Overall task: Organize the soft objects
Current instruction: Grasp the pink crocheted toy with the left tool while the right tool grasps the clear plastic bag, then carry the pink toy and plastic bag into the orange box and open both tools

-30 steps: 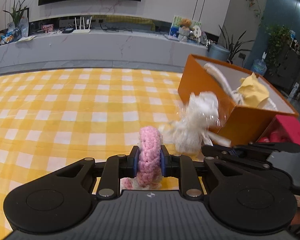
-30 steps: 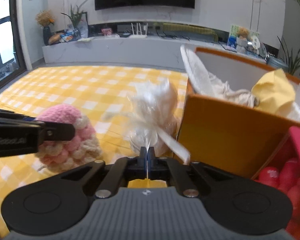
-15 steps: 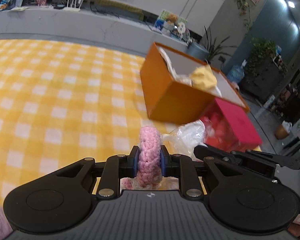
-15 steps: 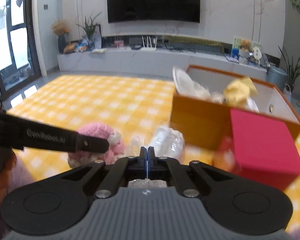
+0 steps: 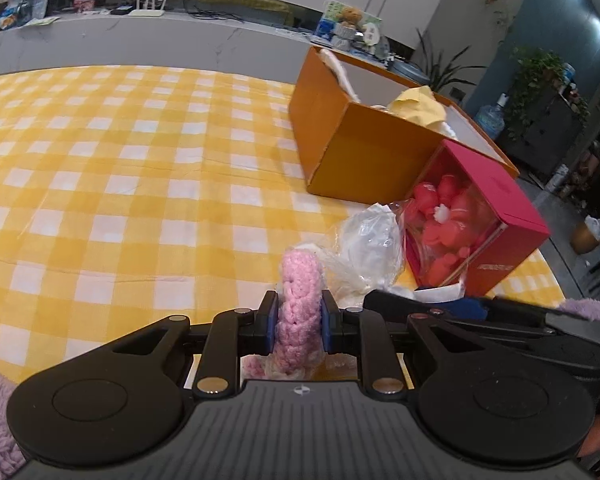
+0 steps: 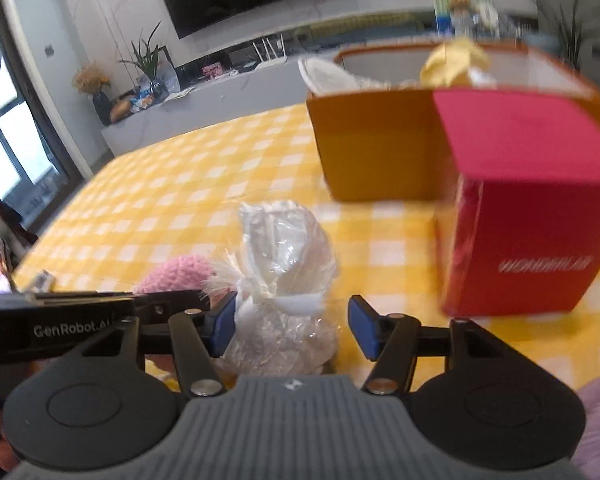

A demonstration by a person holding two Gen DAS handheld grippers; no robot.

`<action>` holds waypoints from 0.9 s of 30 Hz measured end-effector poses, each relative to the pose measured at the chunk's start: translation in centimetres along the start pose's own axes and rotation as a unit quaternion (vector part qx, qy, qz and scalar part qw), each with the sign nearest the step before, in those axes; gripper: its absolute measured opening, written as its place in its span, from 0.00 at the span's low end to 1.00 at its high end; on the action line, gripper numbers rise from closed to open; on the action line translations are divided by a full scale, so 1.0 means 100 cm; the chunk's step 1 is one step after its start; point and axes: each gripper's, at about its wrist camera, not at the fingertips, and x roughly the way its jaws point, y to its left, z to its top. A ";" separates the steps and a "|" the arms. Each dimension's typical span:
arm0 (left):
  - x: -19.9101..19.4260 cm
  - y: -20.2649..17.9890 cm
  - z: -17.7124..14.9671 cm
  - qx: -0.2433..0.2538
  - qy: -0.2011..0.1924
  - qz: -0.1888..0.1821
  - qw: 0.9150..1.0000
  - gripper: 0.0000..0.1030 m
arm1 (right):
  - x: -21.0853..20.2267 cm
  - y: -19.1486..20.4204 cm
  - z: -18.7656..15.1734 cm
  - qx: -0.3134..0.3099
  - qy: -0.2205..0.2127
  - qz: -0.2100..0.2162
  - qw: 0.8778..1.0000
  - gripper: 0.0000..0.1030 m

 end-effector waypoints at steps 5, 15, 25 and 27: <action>0.002 0.002 0.001 -0.006 0.003 0.003 1.000 0.23 | 0.011 -0.013 -0.003 0.056 0.027 0.041 0.997 0.60; 0.002 -0.004 0.008 0.003 0.015 0.012 1.000 0.22 | 0.009 0.002 -0.003 -0.019 0.026 0.036 0.999 0.38; -0.020 -0.037 0.047 0.059 0.037 -0.012 0.998 0.22 | -0.034 -0.009 0.045 -0.038 0.030 0.041 0.998 0.35; -0.024 -0.047 0.059 0.077 0.043 -0.022 0.996 0.22 | -0.047 -0.012 0.059 -0.046 0.028 0.044 0.998 0.35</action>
